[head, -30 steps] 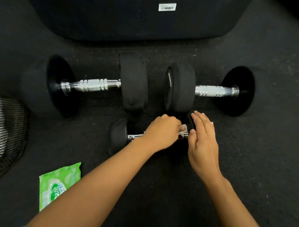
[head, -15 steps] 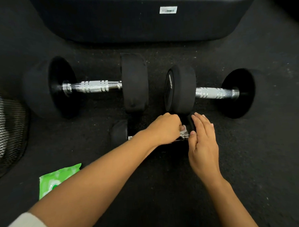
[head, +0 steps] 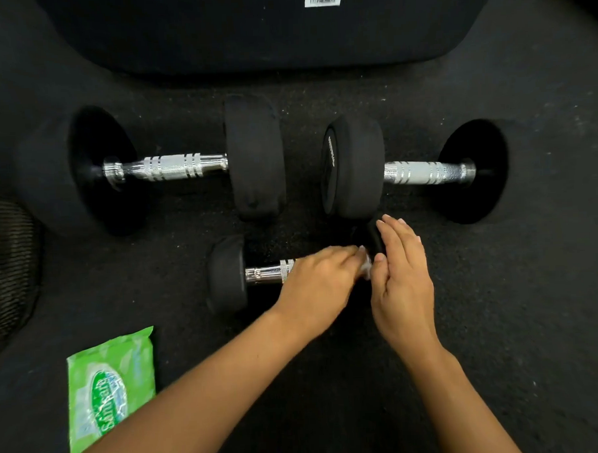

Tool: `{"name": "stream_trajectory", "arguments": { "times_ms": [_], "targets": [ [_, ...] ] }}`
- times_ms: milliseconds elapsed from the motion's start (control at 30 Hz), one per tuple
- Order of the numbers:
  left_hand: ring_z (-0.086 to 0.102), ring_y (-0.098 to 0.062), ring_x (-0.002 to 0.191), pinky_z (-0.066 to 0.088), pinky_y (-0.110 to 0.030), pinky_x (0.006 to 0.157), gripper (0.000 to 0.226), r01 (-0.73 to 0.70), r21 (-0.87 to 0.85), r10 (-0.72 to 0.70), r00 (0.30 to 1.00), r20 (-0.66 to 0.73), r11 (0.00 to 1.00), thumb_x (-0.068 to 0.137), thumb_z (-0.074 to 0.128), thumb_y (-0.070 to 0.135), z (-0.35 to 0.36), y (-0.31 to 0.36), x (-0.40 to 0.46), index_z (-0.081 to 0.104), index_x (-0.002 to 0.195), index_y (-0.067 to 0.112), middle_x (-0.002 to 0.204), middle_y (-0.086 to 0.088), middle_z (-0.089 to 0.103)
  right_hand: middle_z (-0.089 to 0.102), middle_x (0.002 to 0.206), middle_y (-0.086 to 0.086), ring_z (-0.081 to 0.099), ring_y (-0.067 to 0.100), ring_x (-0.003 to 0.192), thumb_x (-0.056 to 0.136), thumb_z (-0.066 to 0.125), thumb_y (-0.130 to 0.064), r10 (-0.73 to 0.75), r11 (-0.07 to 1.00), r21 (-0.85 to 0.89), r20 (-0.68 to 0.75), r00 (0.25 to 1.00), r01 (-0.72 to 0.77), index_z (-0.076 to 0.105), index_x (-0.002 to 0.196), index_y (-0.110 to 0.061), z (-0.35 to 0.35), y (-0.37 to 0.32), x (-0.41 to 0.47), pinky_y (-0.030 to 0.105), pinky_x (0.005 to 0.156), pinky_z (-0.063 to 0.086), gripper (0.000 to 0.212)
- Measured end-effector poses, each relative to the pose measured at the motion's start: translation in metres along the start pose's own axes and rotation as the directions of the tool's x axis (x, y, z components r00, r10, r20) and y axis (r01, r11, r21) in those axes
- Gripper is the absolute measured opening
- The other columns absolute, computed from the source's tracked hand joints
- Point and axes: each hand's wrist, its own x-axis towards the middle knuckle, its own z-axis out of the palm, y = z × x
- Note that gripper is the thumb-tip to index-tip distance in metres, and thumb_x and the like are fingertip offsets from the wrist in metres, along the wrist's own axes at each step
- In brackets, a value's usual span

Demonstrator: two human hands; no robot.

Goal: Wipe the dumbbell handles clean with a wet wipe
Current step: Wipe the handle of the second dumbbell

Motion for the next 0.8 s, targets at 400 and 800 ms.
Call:
{"name": "stream_trajectory", "arguments": {
  "times_ms": [400,800],
  "targets": [
    [0.061,-0.025,0.11,0.046,-0.035,0.097,0.031,-0.228,0.139,0.247,0.958,-0.143,0.964,0.087,0.051,0.003,0.008,-0.01,-0.021,0.063,0.115,-0.001,0.118,-0.015,0.064,0.046,0.137,0.017,0.027,0.025,0.136,0.096,0.032,-0.017,-0.145,0.975,-0.172,-0.038,0.989,0.137,0.044,0.13,0.005,0.002,0.004,-0.002,0.036,0.11,0.026,0.043],
    [0.061,-0.033,0.09,0.045,-0.038,0.072,0.026,0.277,0.056,-0.279,0.896,0.344,0.959,0.096,0.042,0.032,-0.026,-0.003,0.03,0.065,0.096,0.018,0.095,-0.01,0.066,0.052,0.131,0.014,0.036,0.023,0.13,0.094,0.035,-0.014,-0.181,0.976,-0.133,-0.067,0.981,0.171,0.05,0.127,0.003,0.003,0.007,0.001,0.031,0.11,0.027,0.04]
  ]
}}
